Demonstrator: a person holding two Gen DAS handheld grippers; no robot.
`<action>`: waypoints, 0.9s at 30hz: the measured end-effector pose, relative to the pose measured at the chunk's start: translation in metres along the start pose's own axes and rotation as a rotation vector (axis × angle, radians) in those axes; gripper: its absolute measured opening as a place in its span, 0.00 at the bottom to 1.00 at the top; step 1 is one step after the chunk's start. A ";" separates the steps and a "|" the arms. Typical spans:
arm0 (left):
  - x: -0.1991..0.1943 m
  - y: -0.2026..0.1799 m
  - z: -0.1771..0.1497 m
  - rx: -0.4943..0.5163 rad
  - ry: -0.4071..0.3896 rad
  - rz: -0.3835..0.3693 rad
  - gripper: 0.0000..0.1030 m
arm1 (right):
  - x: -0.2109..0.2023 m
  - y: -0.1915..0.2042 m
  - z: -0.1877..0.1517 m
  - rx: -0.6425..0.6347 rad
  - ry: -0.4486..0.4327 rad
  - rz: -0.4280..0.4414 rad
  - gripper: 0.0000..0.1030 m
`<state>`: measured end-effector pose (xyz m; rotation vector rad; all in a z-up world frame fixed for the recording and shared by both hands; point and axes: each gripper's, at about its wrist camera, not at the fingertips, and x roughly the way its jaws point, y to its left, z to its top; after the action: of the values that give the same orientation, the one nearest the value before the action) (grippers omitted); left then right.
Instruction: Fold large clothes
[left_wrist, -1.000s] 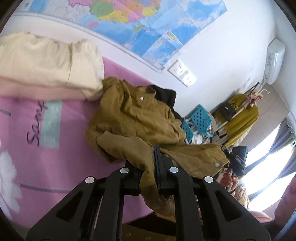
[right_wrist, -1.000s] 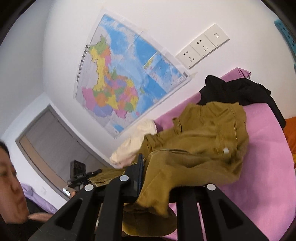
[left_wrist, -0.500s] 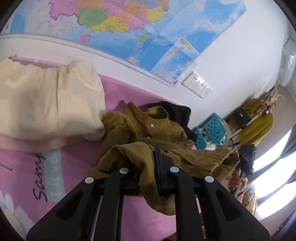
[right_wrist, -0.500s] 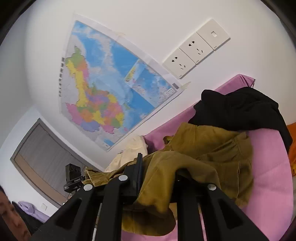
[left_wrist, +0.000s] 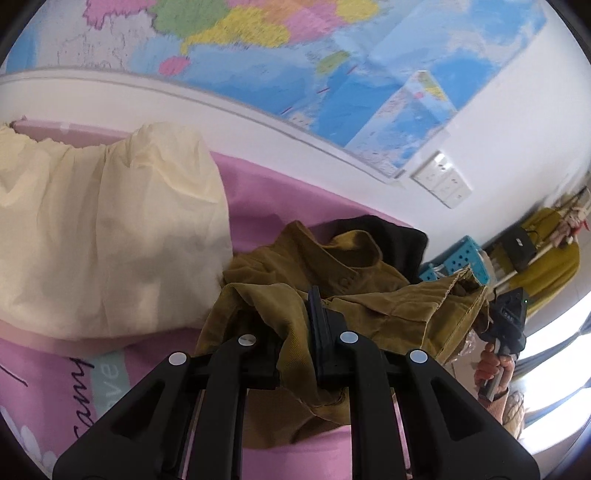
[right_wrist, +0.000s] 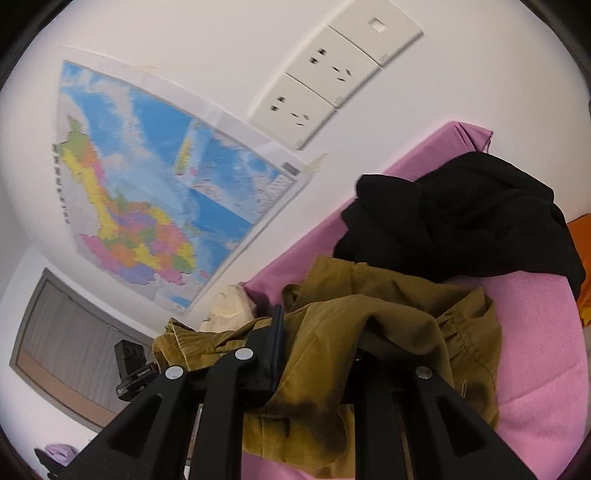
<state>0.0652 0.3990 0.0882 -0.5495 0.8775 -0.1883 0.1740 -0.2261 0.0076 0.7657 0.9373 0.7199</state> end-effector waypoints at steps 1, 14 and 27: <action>0.006 0.002 0.003 -0.003 0.006 0.011 0.12 | 0.005 -0.005 0.002 0.020 0.004 -0.004 0.15; 0.055 0.015 0.017 -0.003 0.059 0.101 0.15 | 0.053 -0.050 0.015 0.137 0.055 -0.067 0.18; 0.003 -0.020 0.006 0.099 -0.081 -0.069 0.50 | 0.074 -0.068 0.012 0.184 0.070 -0.091 0.23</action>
<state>0.0728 0.3835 0.0998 -0.4921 0.7671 -0.2694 0.2288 -0.2062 -0.0751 0.8581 1.1060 0.5894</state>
